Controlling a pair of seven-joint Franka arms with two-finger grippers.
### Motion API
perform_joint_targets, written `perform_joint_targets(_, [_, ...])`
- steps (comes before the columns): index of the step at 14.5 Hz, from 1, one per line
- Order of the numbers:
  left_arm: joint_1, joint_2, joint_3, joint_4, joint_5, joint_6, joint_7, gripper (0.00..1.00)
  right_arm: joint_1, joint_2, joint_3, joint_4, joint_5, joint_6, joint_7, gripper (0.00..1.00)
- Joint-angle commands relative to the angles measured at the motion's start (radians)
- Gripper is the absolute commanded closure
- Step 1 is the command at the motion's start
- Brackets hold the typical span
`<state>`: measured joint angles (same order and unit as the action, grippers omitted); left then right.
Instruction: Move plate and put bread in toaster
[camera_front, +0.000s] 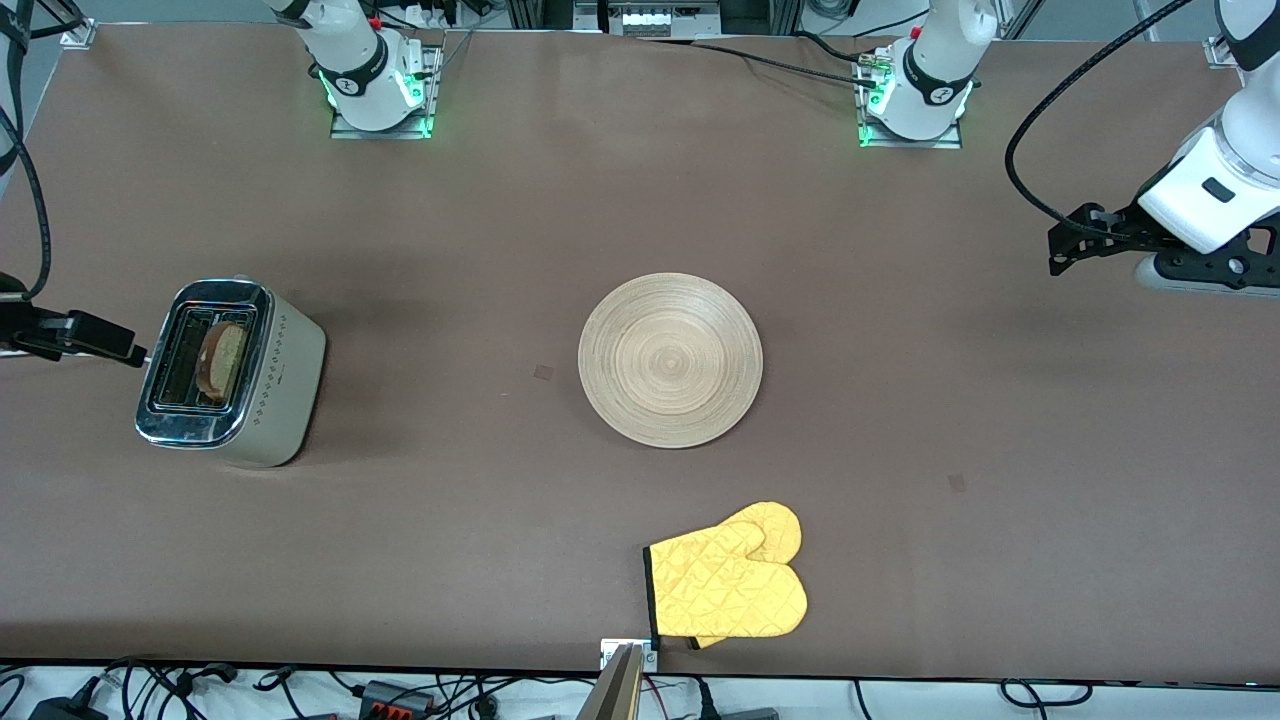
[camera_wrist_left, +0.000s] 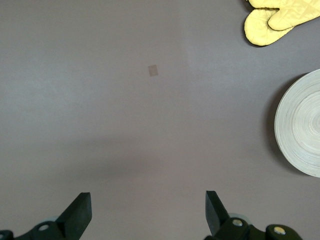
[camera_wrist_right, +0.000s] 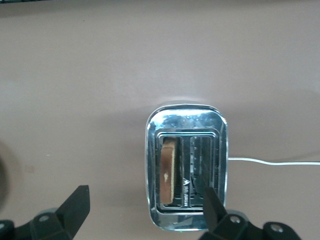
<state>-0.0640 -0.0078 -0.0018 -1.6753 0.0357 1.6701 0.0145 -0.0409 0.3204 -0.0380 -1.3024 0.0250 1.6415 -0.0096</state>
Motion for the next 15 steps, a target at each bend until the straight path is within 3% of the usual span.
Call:
perform_joint_targets(1, [-0.002, -0.012, -0.003, 0.008, 0.016, -0.018, -0.008, 0.0, -0.01, -0.043, 0.035, -0.063, -0.027, 0.015, 0.002, 0.0])
perform_joint_targets(7, [0.0, -0.012, -0.003, 0.008, 0.016, -0.02, -0.008, 0.0, -0.011, -0.254, 0.033, -0.371, -0.037, 0.089, -0.012, 0.0])
perform_joint_targets(15, [-0.002, -0.012, -0.003, 0.008, 0.015, -0.026, -0.008, 0.0, -0.011, -0.379, 0.036, -0.489, -0.04, 0.077, -0.012, 0.0])
